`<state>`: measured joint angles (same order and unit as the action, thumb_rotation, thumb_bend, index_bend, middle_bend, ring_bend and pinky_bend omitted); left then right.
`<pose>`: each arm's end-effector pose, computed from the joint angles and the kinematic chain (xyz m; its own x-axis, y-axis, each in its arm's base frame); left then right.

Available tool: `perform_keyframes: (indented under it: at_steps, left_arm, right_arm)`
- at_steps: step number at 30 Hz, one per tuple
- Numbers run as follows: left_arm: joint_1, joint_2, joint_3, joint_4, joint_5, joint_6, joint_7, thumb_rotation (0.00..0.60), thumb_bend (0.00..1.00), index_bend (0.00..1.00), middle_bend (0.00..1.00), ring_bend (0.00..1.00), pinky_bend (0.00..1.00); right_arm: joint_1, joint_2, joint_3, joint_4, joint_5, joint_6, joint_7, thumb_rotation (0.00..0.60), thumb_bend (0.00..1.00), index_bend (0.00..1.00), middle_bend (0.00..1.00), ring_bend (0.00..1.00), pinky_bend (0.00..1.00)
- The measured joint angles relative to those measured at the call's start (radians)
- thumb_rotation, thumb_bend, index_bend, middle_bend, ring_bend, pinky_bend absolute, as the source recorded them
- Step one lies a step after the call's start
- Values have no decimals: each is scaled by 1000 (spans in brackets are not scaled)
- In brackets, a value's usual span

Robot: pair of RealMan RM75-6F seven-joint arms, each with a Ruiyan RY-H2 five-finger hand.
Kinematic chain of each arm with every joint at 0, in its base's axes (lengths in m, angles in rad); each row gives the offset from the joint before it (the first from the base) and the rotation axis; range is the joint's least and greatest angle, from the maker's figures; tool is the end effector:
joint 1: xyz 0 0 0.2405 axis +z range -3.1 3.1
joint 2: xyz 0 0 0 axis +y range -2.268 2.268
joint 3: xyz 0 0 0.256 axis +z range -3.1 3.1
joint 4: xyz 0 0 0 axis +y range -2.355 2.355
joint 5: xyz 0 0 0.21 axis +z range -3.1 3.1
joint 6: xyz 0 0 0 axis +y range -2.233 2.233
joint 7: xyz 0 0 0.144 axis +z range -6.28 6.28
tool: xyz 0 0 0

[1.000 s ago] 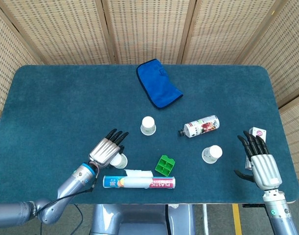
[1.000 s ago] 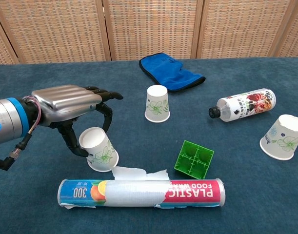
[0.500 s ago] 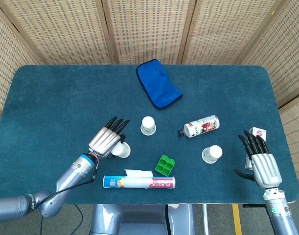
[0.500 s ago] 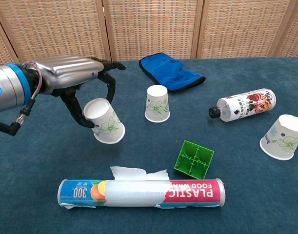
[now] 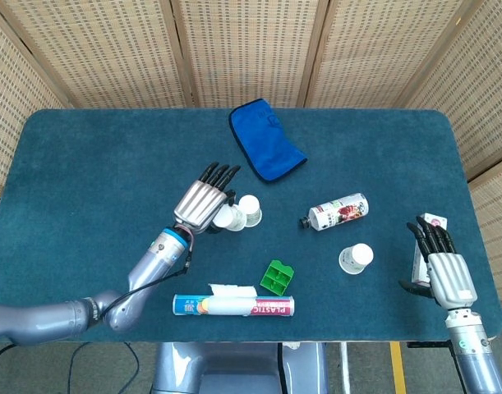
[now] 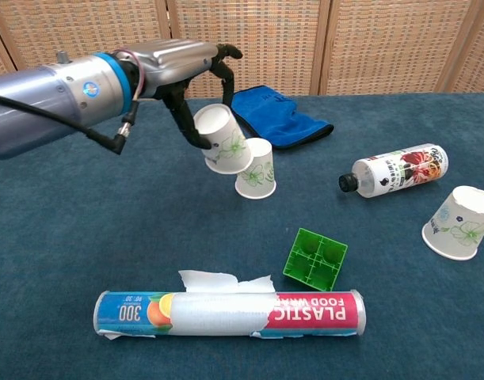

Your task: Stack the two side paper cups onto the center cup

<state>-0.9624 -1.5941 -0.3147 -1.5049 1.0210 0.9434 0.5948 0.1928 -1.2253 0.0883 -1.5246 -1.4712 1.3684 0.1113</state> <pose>-0.0376 0.3764 -0.0121 0.5273 0.0654 0.8472 0.7379 -0.5296 -0.4184 -0.3034 -0.2231 0.1242 0.2700 -0.0499 0.9616 -0.9613 -0.0705 0.2663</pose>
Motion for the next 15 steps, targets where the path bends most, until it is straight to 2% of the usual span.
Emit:
perform_keyframes:
  at_steps: [7, 15]
  left_arm:
    - [-73, -68, -37, 96, -22, -4, -12, 600, 111, 506, 0, 0, 0]
    - [-128, -87, -46, 128, -65, -26, 25, 600, 111, 506, 0, 0, 0]
  right_arm:
    - [12, -5, 4, 20, 22, -34, 16, 600, 18, 41, 0, 0, 0]
    - [15, -7, 11, 32, 35, -40, 37, 600, 17, 41, 0, 0, 0]
